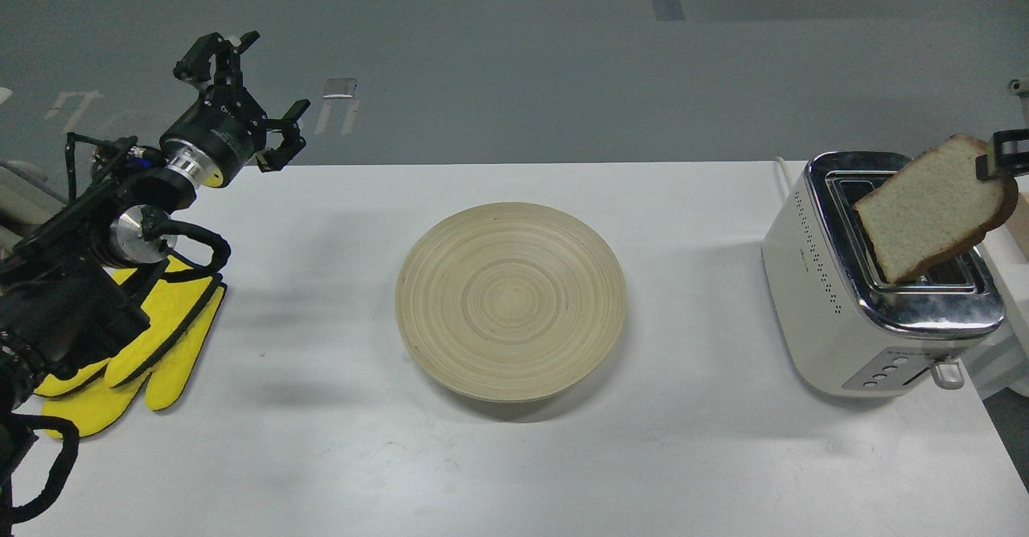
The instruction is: Put bread in toaster with right arm
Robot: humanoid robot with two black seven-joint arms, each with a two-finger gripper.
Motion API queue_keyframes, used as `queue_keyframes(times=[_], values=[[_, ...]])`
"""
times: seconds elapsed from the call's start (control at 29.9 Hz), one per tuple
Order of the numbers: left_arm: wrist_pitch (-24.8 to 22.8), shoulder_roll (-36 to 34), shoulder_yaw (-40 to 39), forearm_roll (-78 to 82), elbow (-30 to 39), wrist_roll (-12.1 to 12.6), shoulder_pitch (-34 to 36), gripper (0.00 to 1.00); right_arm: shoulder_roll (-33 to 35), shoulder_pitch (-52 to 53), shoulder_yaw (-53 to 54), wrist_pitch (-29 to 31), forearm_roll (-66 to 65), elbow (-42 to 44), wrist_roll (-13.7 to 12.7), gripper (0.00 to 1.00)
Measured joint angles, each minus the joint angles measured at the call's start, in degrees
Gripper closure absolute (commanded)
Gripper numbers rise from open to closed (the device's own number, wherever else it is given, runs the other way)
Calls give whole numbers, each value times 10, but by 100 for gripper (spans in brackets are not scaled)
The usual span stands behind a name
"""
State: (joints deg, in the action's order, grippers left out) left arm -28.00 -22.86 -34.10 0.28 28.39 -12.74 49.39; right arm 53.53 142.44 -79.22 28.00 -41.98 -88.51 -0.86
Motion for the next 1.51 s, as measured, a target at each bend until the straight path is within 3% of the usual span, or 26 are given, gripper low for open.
queue_keyframes(times=[0.1,0.23,0.3,0.67,0.94,1.14,1.27,1.4,1.51], values=[[0,0,0,0,0,0,0,0,0,-1,2,0,1,0,-1,24],[0,0,0,0,0,0,0,0,0,-1,8,0,1,0,-1,17],[0,0,0,0,0,0,0,0,1,-1,10,0,1,0,-1,6],[0,0,0,0,0,0,0,0,6,-25,123,0,73,60,4,4],[0,0,0,0,0,0,0,0,-18,-260,430,-44,151,177,34,4],[0,0,0,0,0,0,0,0,-127,-524,731,-101,161,319,78,4],[0,0,0,0,0,0,0,0,-243,-668,921,-116,161,436,101,4],[0,0,0,0,0,0,0,0,-338,-738,1050,-116,159,521,110,4],[0,0,0,0,0,0,0,0,-396,-756,1084,-115,159,565,134,4]])
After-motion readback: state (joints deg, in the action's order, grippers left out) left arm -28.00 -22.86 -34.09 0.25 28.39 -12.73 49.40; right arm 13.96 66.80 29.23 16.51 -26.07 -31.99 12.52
